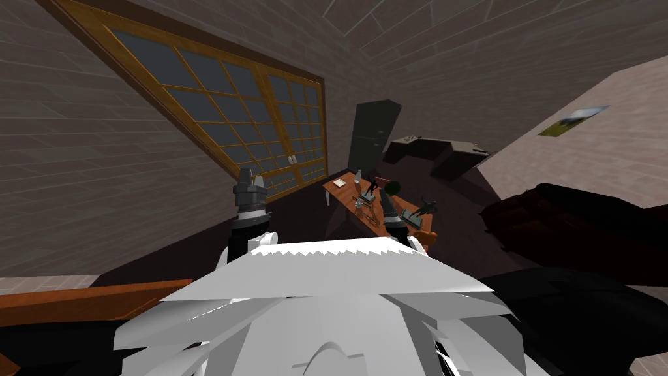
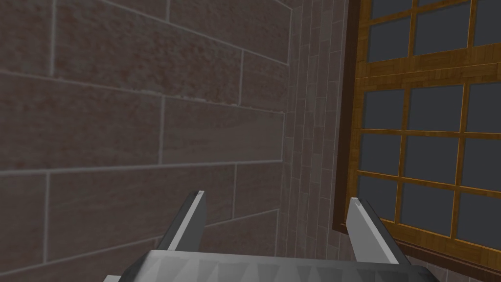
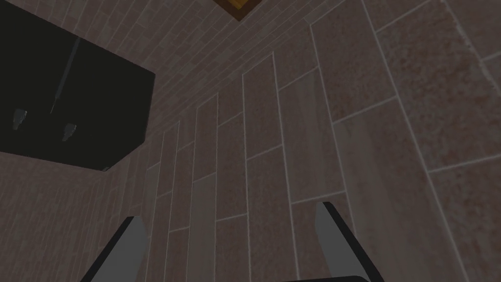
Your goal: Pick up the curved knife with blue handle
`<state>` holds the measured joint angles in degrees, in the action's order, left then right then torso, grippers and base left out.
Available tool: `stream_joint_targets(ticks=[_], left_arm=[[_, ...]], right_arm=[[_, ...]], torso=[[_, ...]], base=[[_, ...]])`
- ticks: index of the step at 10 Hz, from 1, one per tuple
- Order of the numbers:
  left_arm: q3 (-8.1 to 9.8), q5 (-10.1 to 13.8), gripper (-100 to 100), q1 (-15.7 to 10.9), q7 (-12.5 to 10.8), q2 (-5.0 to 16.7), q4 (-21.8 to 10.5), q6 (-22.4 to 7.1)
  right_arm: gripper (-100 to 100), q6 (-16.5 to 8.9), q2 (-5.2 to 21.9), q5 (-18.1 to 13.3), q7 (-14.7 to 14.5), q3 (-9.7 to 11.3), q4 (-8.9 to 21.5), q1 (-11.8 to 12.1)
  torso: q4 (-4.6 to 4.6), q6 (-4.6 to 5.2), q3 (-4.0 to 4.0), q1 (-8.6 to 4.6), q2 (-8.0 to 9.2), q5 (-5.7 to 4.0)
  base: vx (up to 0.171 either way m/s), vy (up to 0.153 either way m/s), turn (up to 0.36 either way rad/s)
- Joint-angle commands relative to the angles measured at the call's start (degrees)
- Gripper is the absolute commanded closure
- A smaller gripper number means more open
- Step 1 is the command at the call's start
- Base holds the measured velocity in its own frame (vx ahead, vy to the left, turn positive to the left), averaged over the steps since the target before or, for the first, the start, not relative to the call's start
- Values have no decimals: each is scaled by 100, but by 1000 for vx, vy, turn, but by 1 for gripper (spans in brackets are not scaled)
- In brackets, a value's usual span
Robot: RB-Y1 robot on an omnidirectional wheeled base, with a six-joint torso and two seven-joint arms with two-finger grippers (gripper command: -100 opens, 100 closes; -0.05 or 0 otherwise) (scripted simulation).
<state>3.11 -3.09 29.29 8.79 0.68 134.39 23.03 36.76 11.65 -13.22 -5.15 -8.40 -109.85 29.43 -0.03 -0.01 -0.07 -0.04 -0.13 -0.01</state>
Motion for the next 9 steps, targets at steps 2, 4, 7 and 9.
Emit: stream_joint_targets(ticks=[2, 4, 7, 9], left_arm=[[1, 0, 0, 1, 0, 0, 0, 0], [1, 0, 0, 1, 0, 0, 0, 0], [0, 0, 0, 0, 0, 0, 0, 0], [1, 0, 0, 1, 0, 0, 0, 0]], right_arm=[[-100, 19, 131, -162, -149, -65, 397, 26], [-100, 0, 218, -285, -247, -100, 781, 27], [-100, -23, 304, -414, -345, -129, 1224, 26], [-100, -49, 390, -549, -445, -154, 1537, 23]], torso=[[0, 4, 1, -1, 2, 0], [0, 3, 0, -3, 0, -1], [-1, 0, -3, -7, -5, -1], [0, 6, 2, 1, 4, 0]], base=[[26, -16, 122], [35, -20, 124], [36, -27, 149], [18, -13, 75]])
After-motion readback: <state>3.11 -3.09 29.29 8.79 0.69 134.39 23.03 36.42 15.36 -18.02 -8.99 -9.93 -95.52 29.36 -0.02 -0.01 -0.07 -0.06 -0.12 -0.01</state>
